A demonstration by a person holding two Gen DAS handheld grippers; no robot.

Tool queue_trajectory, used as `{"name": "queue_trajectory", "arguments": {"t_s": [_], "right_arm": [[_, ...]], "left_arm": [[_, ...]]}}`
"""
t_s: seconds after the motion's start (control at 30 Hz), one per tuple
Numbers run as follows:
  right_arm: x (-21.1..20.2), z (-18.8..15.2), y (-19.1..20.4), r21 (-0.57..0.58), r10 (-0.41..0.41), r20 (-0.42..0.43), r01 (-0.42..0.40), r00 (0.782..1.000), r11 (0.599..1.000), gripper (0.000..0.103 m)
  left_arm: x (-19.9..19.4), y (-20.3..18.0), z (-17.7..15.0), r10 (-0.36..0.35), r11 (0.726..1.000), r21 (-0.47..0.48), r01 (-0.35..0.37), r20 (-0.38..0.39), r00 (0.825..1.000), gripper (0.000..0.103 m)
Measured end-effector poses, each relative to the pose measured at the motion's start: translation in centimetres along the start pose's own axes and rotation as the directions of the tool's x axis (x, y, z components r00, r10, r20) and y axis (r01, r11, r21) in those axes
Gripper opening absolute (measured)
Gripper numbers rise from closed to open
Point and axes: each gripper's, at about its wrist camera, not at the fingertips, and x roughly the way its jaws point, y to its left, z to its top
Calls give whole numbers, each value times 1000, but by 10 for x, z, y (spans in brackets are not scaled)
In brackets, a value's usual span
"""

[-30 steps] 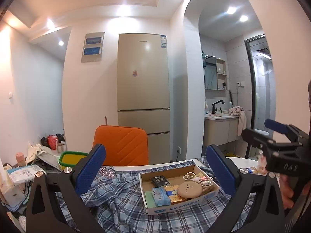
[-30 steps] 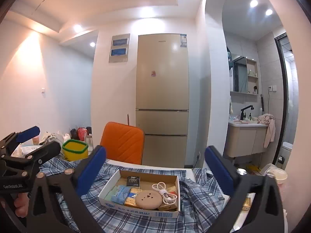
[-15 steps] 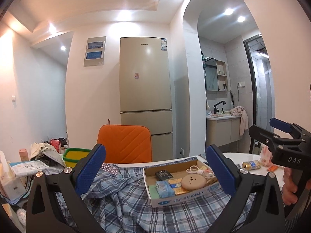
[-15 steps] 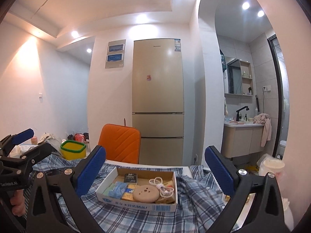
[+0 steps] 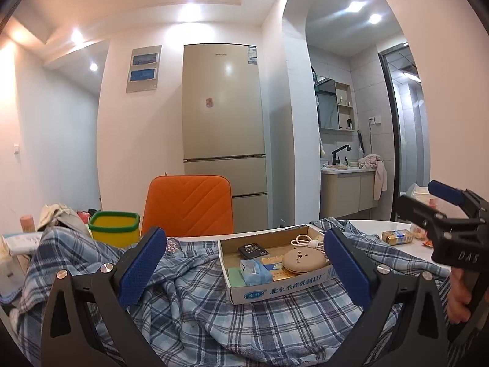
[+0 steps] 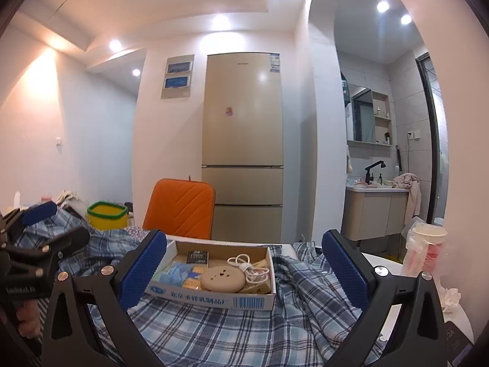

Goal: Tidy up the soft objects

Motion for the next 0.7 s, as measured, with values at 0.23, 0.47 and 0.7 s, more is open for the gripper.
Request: {"name": "queue_trajectory", "arguments": {"t_s": [0.23, 0.47, 0.7], "right_arm": [[3, -4, 0, 2, 7, -12, -7, 1000, 1000, 103], [1, -5, -1, 3, 1, 7, -1, 1000, 1000, 103], [0, -5, -2, 5, 0, 2, 0, 1000, 1000, 103]], "left_arm": [[-7, -2, -1, 16, 1000, 5, -16, 28, 999, 103], [-8, -5, 0, 20, 1000, 14, -20, 32, 999, 103], [-10, -2, 0, 19, 1000, -1, -19, 39, 999, 103]]}}
